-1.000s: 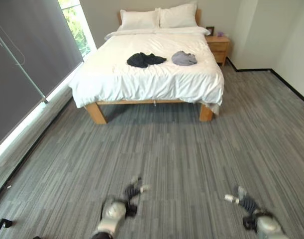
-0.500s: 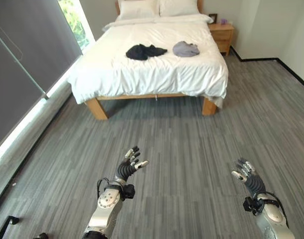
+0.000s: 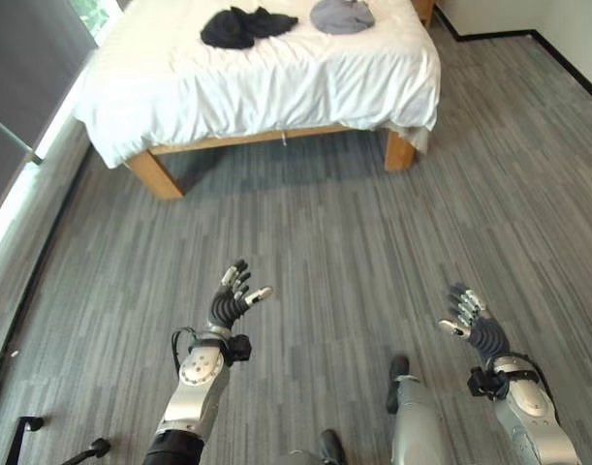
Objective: Pick up bed clothes into laundry basket.
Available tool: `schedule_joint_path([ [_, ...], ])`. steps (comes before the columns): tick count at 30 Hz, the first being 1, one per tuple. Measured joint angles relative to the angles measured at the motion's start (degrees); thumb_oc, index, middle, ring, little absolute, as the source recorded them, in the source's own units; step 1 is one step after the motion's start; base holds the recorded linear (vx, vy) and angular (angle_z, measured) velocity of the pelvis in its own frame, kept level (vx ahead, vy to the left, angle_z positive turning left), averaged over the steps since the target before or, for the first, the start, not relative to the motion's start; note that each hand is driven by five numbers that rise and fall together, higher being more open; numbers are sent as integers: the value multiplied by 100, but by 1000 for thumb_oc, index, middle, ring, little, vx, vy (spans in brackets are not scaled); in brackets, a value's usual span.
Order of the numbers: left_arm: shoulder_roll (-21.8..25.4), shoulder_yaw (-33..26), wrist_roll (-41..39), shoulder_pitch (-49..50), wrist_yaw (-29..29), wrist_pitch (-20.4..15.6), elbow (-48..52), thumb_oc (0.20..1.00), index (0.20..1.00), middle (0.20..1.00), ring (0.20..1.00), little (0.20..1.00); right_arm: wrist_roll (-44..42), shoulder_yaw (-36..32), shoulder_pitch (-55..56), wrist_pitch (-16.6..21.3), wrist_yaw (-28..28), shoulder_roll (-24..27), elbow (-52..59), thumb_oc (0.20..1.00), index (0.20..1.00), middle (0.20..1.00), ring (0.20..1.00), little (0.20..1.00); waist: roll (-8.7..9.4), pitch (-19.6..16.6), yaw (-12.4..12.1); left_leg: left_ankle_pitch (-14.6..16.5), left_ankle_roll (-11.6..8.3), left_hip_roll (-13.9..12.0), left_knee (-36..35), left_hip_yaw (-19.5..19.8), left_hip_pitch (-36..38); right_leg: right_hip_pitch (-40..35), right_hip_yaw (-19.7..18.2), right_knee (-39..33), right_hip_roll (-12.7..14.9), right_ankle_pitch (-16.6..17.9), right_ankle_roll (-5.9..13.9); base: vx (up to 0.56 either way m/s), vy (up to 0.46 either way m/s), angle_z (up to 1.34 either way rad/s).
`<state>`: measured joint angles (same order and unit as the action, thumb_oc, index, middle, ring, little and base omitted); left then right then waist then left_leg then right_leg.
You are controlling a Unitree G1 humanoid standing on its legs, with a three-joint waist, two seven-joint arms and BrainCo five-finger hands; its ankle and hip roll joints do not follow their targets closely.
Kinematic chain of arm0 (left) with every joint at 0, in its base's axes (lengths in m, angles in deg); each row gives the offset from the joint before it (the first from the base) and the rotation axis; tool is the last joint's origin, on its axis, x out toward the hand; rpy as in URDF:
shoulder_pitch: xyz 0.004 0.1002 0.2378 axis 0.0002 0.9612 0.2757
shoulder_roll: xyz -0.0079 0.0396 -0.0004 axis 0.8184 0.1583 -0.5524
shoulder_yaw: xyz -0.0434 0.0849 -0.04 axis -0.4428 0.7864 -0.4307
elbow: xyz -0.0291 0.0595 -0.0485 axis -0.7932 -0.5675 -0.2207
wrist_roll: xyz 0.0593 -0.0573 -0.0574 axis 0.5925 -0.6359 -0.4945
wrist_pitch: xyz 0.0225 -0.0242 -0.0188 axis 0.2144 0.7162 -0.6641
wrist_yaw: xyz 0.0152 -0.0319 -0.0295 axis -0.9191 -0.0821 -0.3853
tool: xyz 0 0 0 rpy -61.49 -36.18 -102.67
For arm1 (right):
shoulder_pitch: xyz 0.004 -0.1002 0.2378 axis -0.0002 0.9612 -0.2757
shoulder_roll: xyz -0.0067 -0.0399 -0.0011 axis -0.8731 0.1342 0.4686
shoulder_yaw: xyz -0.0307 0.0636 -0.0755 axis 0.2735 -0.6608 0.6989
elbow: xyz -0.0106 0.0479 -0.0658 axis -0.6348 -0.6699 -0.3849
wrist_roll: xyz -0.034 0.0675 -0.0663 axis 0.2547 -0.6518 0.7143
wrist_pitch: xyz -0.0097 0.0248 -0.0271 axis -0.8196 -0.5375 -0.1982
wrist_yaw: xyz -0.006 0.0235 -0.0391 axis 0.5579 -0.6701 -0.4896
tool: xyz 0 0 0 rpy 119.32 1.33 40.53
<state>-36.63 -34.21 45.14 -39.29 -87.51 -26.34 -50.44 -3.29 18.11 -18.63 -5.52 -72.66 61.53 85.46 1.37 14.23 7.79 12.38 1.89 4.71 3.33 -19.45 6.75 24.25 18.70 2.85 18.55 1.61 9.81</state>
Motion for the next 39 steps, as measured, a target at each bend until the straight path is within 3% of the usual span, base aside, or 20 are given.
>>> schedule_joint_path([
  [4,-192,139,38,158,4,-2,29,1000,1000,1000,1000,1000,-1,76,-35,13,34,31,35,1000,1000,1000,1000,1000,-99,-262,79,269,-311,-400,236,271,437,-638,220,781,-361,366,-432,488,-388,41],
  [5,-233,139,29,154,-9,10,-3,1000,1000,1000,1000,1000,-8,105,-291,8,39,37,-239,1000,1000,1000,1000,1000,-100,-230,136,386,-526,-763,1836,387,-182,-746,93,1056,-606,244,-984,550,-518,49],
  [8,-307,136,-84,281,6,2,39,1000,1000,1000,1000,1000,-127,35,-365,2,49,111,-190,1000,1000,1000,1000,1000,-177,-244,-375,-968,-661,-1876,5219,444,-1439,-1348,-214,953,-1260,-122,-1321,401,-393,-47],
  [11,-274,249,-86,92,45,5,104,1000,1000,1000,1000,1000,-290,-106,-254,98,37,286,-139,1000,1000,1000,1000,1000,-54,-220,-420,-1075,-564,-1985,5876,744,-2650,-1988,-132,715,-1485,-715,-1617,485,-226,-8],
  [13,-266,230,-89,-34,47,0,101,1000,1000,1000,1000,1000,-323,-151,-269,58,-9,231,-195,1000,1000,1000,1000,1000,213,-97,-510,-1069,-522,-2038,4583,263,-3132,-2487,-130,370,-1544,-756,-1395,546,-53,1],
  [15,-256,236,-97,98,83,5,68,1000,1000,1000,1000,1000,-421,-113,-273,55,15,175,-222,1000,1000,1000,1000,1000,217,-93,-591,-1154,-509,-2144,2874,-109,-3106,-3002,-161,49,-1749,-781,-1356,538,75,-37],
  [18,-238,229,-95,303,167,8,33,1000,1000,1000,1000,1000,-449,86,-265,91,44,237,-305,1000,1000,1000,1000,1000,84,-217,-667,-1238,-538,-1546,-284,111,-3056,-3716,-367,-497,-1914,-1003,-988,582,64,-47],
  [20,-253,175,-88,410,177,6,28,1000,1000,1000,1000,1000,-372,293,-319,59,115,280,-450,1000,1000,1000,1000,1000,55,-248,-792,-1233,-525,-1259,-745,379,-2987,-4163,-510,-640,-1873,-1141,-763,633,13,-82],
  [22,-292,-10,-88,512,174,9,30,1000,1000,1000,1000,1000,-265,344,-309,44,217,351,-389,1000,1000,1000,1000,1000,-64,-338,-913,-1012,-369,-1217,-108,130,-2735,-4674,-660,-657,-1849,-1376,-622,669,93,-97],
  [23,-244,-73,-83,566,178,15,44,1000,1000,1000,1000,1000,-230,347,-274,25,245,325,-368,1000,1000,1000,1000,1000,-60,-420,-915,-1354,-55,-1222,60,111,-2619,-4862,-677,-534,-1870,-1480,-608,672,179,-52],
  [24,-204,-153,-75,560,180,26,44,1000,1000,1000,1000,1000,-227,357,-251,-16,251,233,-352,1000,1000,1000,1000,1000,119,-440,-901,-1449,-47,-1258,348,-132,-2578,-4897,-652,-304,-1725,-1533,-635,642,231,-29],
  [26,-153,-185,-8,524,171,28,56,1000,1000,1000,1000,1000,-200,480,-268,-19,277,194,-253,1000,1000,1000,1000,1000,367,-575,-903,-1484,-20,-1169,542,-513,-2184,-4248,-610,1727,-1234,-1480,-572,447,223,-22],
  [27,-133,-112,39,503,175,16,81,1000,1000,1000,1000,1000,-97,512,-272,-8,285,216,-142,1000,1000,1000,1000,1000,477,-689,-863,-1650,173,-935,344,-416,-1826,-3443,-617,3689,-652,-1075,-368,428,249,5],
  [29,-30,-45,47,343,160,13,49,1000,1000,1000,1000,1000,1,548,-259,19,223,-127,-113,1000,1000,1000,1000,1000,729,-843,-803,-1363,502,-294,277,-309,-1408,-2578,-952,5194,43,-880,-70,543,221,51],
  [30,3,104,40,105,28,5,48,1000,1000,1000,1000,1000,-3,673,-564,31,206,-252,-282,1000,1000,1000,1000,1000,644,-737,-785,-1126,533,-162,309,-123,-1246,-1636,-1256,6219,62,-444,-76,423,60,78],
  [31,-43,241,42,-131,6,12,68,1000,1000,1000,1000,1000,6,794,-771,-19,222,-198,-405,1000,1000,1000,1000,1000,315,-582,-759,-1043,570,-252,203,90,-1032,-1058,-1078,6278,-80,-766,-316,413,-17,73],
  [33,-145,288,42,-158,28,-7,351,1000,1000,1000,1000,1000,13,780,-648,-38,265,115,-205,1000,1000,1000,1000,1000,-60,-513,-781,-1060,552,-242,-188,307,-516,-552,-635,5354,183,-1064,-268,419,-126,78],
  [35,-116,243,36,-38,56,-63,527,1000,1000,1000,1000,1000,16,754,-549,-25,284,371,-181,1000,1000,1000,1000,1000,-117,-568,-737,-1006,371,-203,-382,595,-190,-478,-371,3864,447,-1013,-337,392,-222,95],
  [36,-3,250,34,27,140,-130,548,1000,1000,1000,1000,1000,69,494,-428,-13,279,432,-177,1000,1000,1000,1000,1000,-80,-599,-667,-920,233,-273,-494,934,-7,-606,-834,1829,142,-653,-228,380,-211,134],
  [39,184,492,40,206,322,-95,414,1000,1000,1000,1000,1000,414,-72,-118,-15,288,586,-110,1000,1000,1000,1000,1000,209,-658,-599,-769,0,-442,-518,1299,253,-1082,-2162,-157,-482,76,-70,338,-189,137],
])
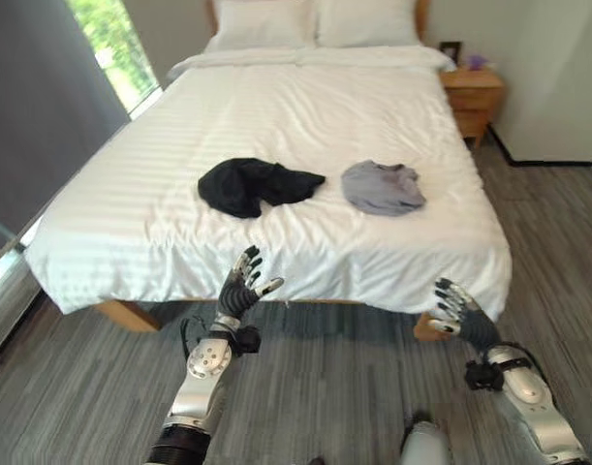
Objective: Pick up bed clothes into laundry basket.
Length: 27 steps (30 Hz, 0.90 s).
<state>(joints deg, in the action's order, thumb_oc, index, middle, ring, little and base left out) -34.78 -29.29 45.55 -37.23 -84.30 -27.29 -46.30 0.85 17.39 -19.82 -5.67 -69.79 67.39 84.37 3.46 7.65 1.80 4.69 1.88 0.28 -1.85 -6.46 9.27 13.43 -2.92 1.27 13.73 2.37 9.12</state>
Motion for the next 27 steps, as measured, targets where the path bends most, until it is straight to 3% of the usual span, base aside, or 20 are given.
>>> schedule_joint_path([
  [1,78,93,3,76,112,19,48,1000,1000,1000,1000,1000,166,-234,71,-14,2,153,0,1000,1000,1000,1000,1000,186,-3,27,71,-118,48,15,200,133,-186,-64,-56,-56,115,-37,279,-177,120],
  [2,64,180,5,114,158,36,60,1000,1000,1000,1000,1000,248,-441,153,-10,-7,274,13,1000,1000,1000,1000,1000,269,-45,47,142,-230,40,69,232,168,-275,-143,-24,-85,692,-22,282,-179,97],
  [3,-115,186,1,461,320,69,136,1000,1000,1000,1000,1000,437,-721,32,-61,3,605,-48,1000,1000,1000,1000,1000,60,-51,-14,183,-331,-258,42,133,243,-315,215,215,-258,528,-161,254,-183,61],
  [4,-282,219,-1,719,486,74,345,1000,1000,1000,1000,1000,631,-993,25,-71,40,1111,-45,1000,1000,1000,1000,1000,-91,-87,-8,151,-390,-424,113,25,294,-481,326,127,-430,576,-242,143,-99,47],
  [6,-384,256,-16,1081,703,84,484,1000,1000,1000,1000,1000,765,-1399,-290,-79,22,1683,-212,1000,1000,1000,1000,1000,-40,-85,-112,173,-390,-472,562,-88,-79,-822,479,-342,-415,668,-387,130,-116,26],
  [7,-339,346,-21,1243,873,107,561,1000,1000,1000,1000,1000,949,-1429,-661,-91,75,2467,-458,1000,1000,1000,1000,1000,-52,-86,-116,144,-353,-348,210,-82,-255,-968,519,-662,-427,761,-435,83,-131,11],
  [8,-315,395,-79,1280,944,115,562,1000,1000,1000,1000,1000,964,-1411,-1013,-80,30,2739,-675,1000,1000,1000,1000,1000,-75,-96,-134,62,-292,-334,34,-82,-347,-983,566,-696,-479,738,-442,93,-156,1],
  [10,-297,509,-117,1262,1025,125,570,1000,1000,1000,1000,1000,1019,-1074,-1511,-91,-13,3270,-1119,1000,1000,1000,1000,1000,-248,-90,-196,-51,-205,-394,-40,-72,-558,-991,596,-704,-697,679,-444,31,-72,-20],
  [12,-22,915,-342,1157,1169,219,615,1000,1000,1000,1000,1000,1449,464,-3052,-135,-94,3835,-2491,1000,1000,1000,1000,1000,-284,-105,-257,-216,-350,-499,-43,-15,-626,-960,578,-722,-809,630,-460,-5,-66,-24],
  [15,71,1324,-574,884,1216,279,625,1000,1000,1000,1000,1000,1759,2197,-4936,-181,-162,3784,-4108,1000,1000,1000,1000,1000,-291,-108,-319,-282,-420,-449,-194,-72,-707,-795,643,-734,-732,649,-415,-23,-39,-8],
  [20,219,1243,-759,817,1134,278,738,1000,1000,1000,1000,1000,2326,3452,-6655,-173,-450,3492,-4765,1000,1000,1000,1000,1000,-297,-27,-474,-415,-412,-339,-204,-35,-1041,-454,717,-721,-618,790,-380,-60,-36,7],
  [23,298,1212,-780,722,1057,275,736,1000,1000,1000,1000,1000,2608,3663,-6944,-194,-598,3393,-5137,1000,1000,1000,1000,1000,-308,116,-677,-452,-399,-340,-203,108,-1196,-370,837,-718,-613,791,-382,-43,-23,24],
  [27,445,1129,-781,768,972,270,716,1000,1000,1000,1000,1000,2745,3887,-7582,-194,-777,2872,-5988,1000,1000,1000,1000,1000,-376,369,-872,-526,-442,-332,-190,235,-1549,-75,927,-714,-626,825,-407,-35,-22,13],
])
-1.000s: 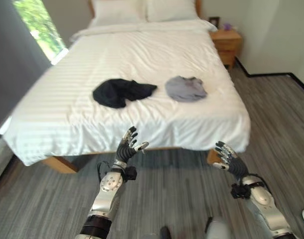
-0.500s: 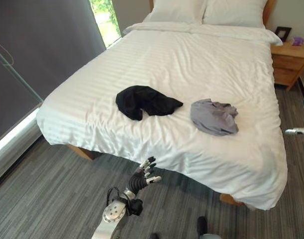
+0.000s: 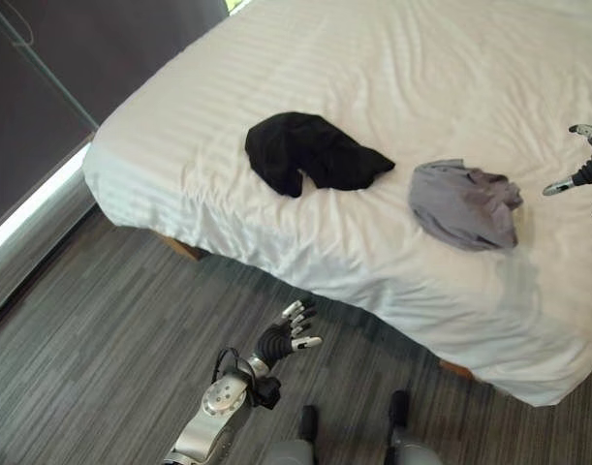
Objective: Pick up bed clothes into laundry basket.
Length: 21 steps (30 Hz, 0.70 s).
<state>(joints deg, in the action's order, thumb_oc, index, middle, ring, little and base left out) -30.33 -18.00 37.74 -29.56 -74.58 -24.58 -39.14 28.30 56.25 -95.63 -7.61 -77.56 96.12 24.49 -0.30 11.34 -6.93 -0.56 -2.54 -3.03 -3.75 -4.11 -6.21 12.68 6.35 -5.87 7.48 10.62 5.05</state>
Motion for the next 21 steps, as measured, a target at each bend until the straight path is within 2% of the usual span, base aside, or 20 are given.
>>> schedule_joint_path([
  [4,26,-52,1,132,-50,0,-3,1000,1000,1000,1000,1000,17,62,-84,-20,-41,-270,-115,1000,1000,1000,1000,1000,-44,280,-165,-43,-35,-13,-6,37,-184,165,33,9,-18,38,-32,-17,-8,6],
  [6,32,-111,9,142,-126,-1,-1,1000,1000,1000,1000,1000,240,360,-176,-18,-95,-330,-111,1000,1000,1000,1000,1000,-57,424,-192,-45,-37,-6,-1,33,-298,279,37,8,-7,39,-31,-55,-14,-1],
  [7,32,-189,22,77,-180,-15,19,1000,1000,1000,1000,1000,326,327,-169,-1,-159,-333,-158,1000,1000,1000,1000,1000,-15,529,-187,-59,-49,1,40,72,-431,392,55,9,0,64,-25,-72,-23,13],
  [9,30,-239,34,-57,-251,-13,18,1000,1000,1000,1000,1000,376,218,-144,-29,-203,-357,-257,1000,1000,1000,1000,1000,-57,715,-208,-93,-68,11,89,138,-587,473,103,10,15,93,-37,-71,-22,16],
  [10,7,-256,44,-106,-325,-62,37,1000,1000,1000,1000,1000,350,-197,-16,-8,-326,-482,-591,1000,1000,1000,1000,1000,-57,801,-278,-120,-62,13,95,162,-751,647,119,8,52,107,-38,-42,-5,19],
  [11,0,-208,68,-202,-416,-64,25,1000,1000,1000,1000,1000,334,-361,-17,-33,-529,-627,-928,1000,1000,1000,1000,1000,-152,901,-327,-182,-71,27,85,189,-963,816,156,10,69,154,-50,-42,-5,6],
  [13,-13,-194,95,-304,-513,-95,8,1000,1000,1000,1000,1000,341,-563,-160,41,-856,-613,-898,1000,1000,1000,1000,1000,-138,995,-343,-210,-72,40,88,165,-1116,1004,120,10,70,212,-56,-4,-1,-4],
  [17,-48,-144,224,-656,-594,-169,-62,1000,1000,1000,1000,1000,665,-436,-113,66,-867,-603,-803,1000,1000,1000,1000,1000,-153,1039,-285,-235,-92,30,82,175,-1073,964,114,8,68,204,-41,4,21,-1],
  [18,-75,-134,241,-716,-644,-173,-74,1000,1000,1000,1000,1000,799,-436,-45,23,-919,-605,-679,548,548,548,548,548,-155,1040,-272,-251,-101,36,66,168,-1072,973,106,8,72,201,-38,15,34,-3],
  [19,-77,-115,282,-745,-660,-172,-84,1000,1000,1000,1000,1000,903,-443,16,4,-942,-587,-579,200,200,200,200,200,-155,1038,-263,-256,-98,40,65,158,-1057,969,98,9,74,204,-40,15,28,-5],
  [21,-99,-116,288,-778,-693,-173,-92,1000,1000,1000,1000,1000,1006,-583,170,20,-940,-544,-352,200,200,200,200,200,-175,1022,-220,-257,-98,43,65,150,-1014,931,79,9,72,204,-41,8,13,-2],
])
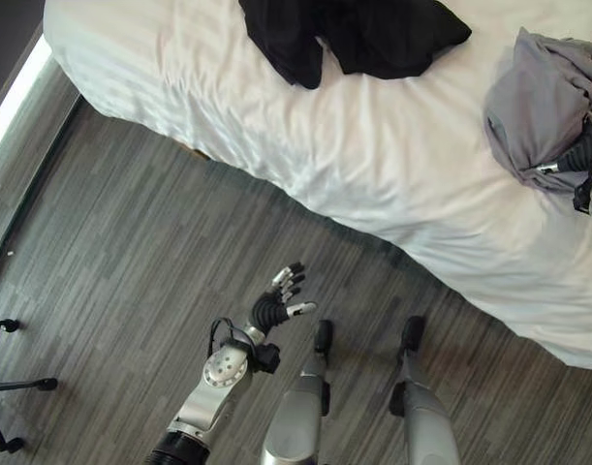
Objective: Pick up bed clothes into laundry basket.
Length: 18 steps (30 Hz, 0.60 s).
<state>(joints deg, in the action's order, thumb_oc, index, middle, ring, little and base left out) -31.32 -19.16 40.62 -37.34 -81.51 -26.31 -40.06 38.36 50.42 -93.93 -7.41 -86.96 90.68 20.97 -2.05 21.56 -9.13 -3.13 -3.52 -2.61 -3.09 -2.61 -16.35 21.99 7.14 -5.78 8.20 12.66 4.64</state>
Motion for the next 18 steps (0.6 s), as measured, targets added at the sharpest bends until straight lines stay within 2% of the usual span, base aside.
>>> schedule_joint_path([
  [2,-59,4,0,-68,-66,-4,-95,1000,1000,1000,1000,1000,-276,-561,243,38,19,-31,198,200,200,200,200,200,-34,-20,26,0,0,-2,0,8,57,-64,1,0,0,1,-2,30,36,2],
  [3,-59,5,0,-71,-69,-4,-96,1000,1000,1000,1000,1000,-288,-587,245,41,18,-31,206,200,200,200,200,200,-36,-21,27,0,0,-2,0,8,58,-65,0,0,0,1,-2,16,33,4],
  [4,-79,-21,0,-95,-184,-7,-101,1000,1000,1000,1000,1000,-1794,-2042,728,105,191,-214,835,200,200,200,200,200,-61,-40,103,0,0,12,-1,-10,71,-76,-14,1,-21,1,-3,0,0,0],
  [5,-121,-68,-1,-80,-266,-22,-103,1000,1000,1000,1000,1000,-3057,-3295,1265,224,241,-630,1516,200,200,200,200,200,-76,-49,110,-5,7,15,-13,-11,90,-81,-27,0,-7,36,-27,21,27,-6],
  [6,-133,-82,-1,-80,-311,-24,-103,1000,1000,1000,1000,1000,-3582,-3595,1500,333,240,-776,1708,200,200,200,200,200,-82,-53,119,-8,11,19,-39,-42,105,-62,-65,0,4,48,-29,23,36,-17],
  [7,-187,-149,41,-101,-425,-77,-88,1000,1000,1000,1000,1000,-4945,-3890,2448,379,227,-1242,2901,200,200,200,200,200,-77,-50,287,-3,3,40,-74,-131,150,-53,-122,4,-33,38,5,27,32,-19],
  [8,-222,-194,58,-35,-483,-79,-78,1000,1000,1000,1000,1000,-5760,-4781,3479,545,362,-2189,4787,200,200,200,200,200,-95,-78,365,-8,11,36,-122,-153,168,-36,-135,3,-53,29,-13,5,4,-22],
  [9,-210,-223,60,42,-534,-107,-142,1000,1000,1000,1000,1000,-6173,-4541,3808,981,422,-2615,5144,200,200,200,200,200,-116,-88,477,-9,12,1,-136,-169,178,-19,-158,4,-43,34,-14,14,-3,-23],
  [10,-226,-228,73,-4,-596,-94,-274,1000,1000,1000,1000,1000,-6680,-4036,3945,1085,485,-2687,5085,200,200,200,200,200,-118,-89,683,-5,9,33,-146,-212,215,-22,-210,5,-36,37,-6,15,-2,-29],
  [13,-343,-426,260,-20,-665,-90,-171,1000,1000,1000,1000,1000,-7720,-4011,5193,1276,616,-3602,6058,200,200,200,200,200,-123,-91,791,2,0,1,-212,-319,403,-126,-297,5,-51,37,-4,11,-1,-19],
  [18,-276,-813,497,-48,-710,-121,-71,1000,1000,1000,1000,1000,-8568,-3959,5530,1376,894,-3841,5928,200,200,200,200,200,-131,-115,900,23,-28,-4,-218,-313,608,-334,-293,1,-35,-25,53,-3,2,3],
])
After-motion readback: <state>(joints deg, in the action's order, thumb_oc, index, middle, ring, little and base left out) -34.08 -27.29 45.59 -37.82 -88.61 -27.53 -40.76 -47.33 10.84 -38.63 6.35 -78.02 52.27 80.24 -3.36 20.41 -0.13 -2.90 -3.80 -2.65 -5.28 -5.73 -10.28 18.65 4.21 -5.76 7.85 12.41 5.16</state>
